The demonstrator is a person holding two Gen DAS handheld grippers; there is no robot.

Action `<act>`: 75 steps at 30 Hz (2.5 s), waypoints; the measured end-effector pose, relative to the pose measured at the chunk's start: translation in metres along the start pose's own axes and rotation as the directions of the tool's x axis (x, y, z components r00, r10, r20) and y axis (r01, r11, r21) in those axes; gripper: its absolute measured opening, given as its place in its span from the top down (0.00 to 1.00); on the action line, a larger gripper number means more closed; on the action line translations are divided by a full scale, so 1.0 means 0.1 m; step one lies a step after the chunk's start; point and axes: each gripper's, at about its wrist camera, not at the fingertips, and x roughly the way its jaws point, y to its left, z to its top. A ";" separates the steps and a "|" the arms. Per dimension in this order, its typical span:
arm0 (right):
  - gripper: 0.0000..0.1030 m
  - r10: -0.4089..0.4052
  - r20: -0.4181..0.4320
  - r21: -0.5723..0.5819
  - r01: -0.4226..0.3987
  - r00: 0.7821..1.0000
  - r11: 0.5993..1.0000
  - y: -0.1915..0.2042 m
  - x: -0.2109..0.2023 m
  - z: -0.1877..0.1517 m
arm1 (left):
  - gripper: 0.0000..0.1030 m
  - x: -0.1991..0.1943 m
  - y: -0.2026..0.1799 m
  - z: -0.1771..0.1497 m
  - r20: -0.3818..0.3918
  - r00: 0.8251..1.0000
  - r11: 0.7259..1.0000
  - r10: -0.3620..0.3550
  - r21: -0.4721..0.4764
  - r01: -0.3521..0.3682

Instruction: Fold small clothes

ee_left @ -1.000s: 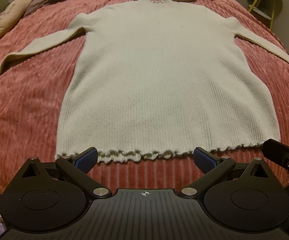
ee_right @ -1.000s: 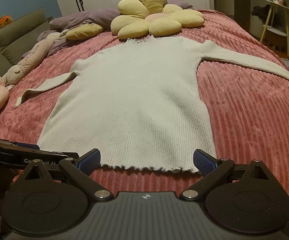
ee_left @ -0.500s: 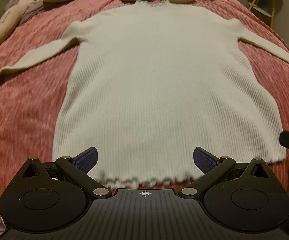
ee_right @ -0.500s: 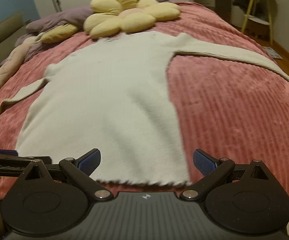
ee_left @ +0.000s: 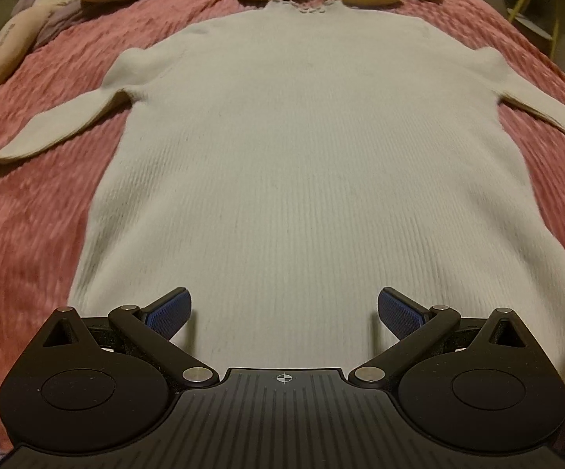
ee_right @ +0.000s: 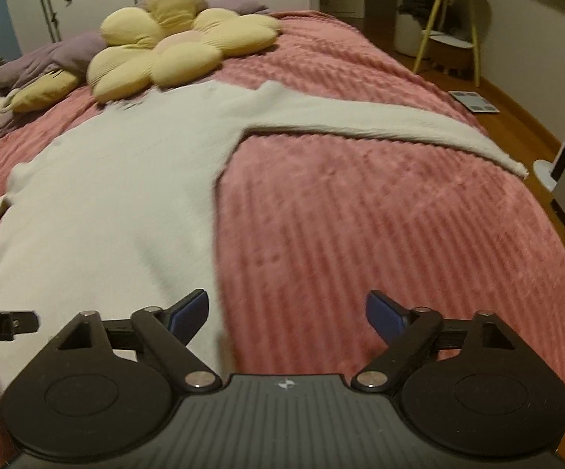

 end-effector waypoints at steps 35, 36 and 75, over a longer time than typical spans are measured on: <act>0.94 -0.055 0.371 0.408 -0.110 0.927 0.906 -1.41 1.12 1.52 | 0.00 0.12 0.18 0.42 0.125 0.985 0.986 -0.121 -0.103 0.134; 0.94 0.009 0.399 0.318 -0.148 0.917 0.936 -1.11 1.07 1.59 | 0.00 0.09 0.21 0.49 0.151 0.977 0.979 -0.150 -0.116 0.168; 0.76 0.341 0.160 0.224 -0.370 0.927 0.902 -0.07 1.36 0.62 | 0.82 1.40 0.09 1.66 0.042 0.825 0.755 -0.564 -0.378 0.535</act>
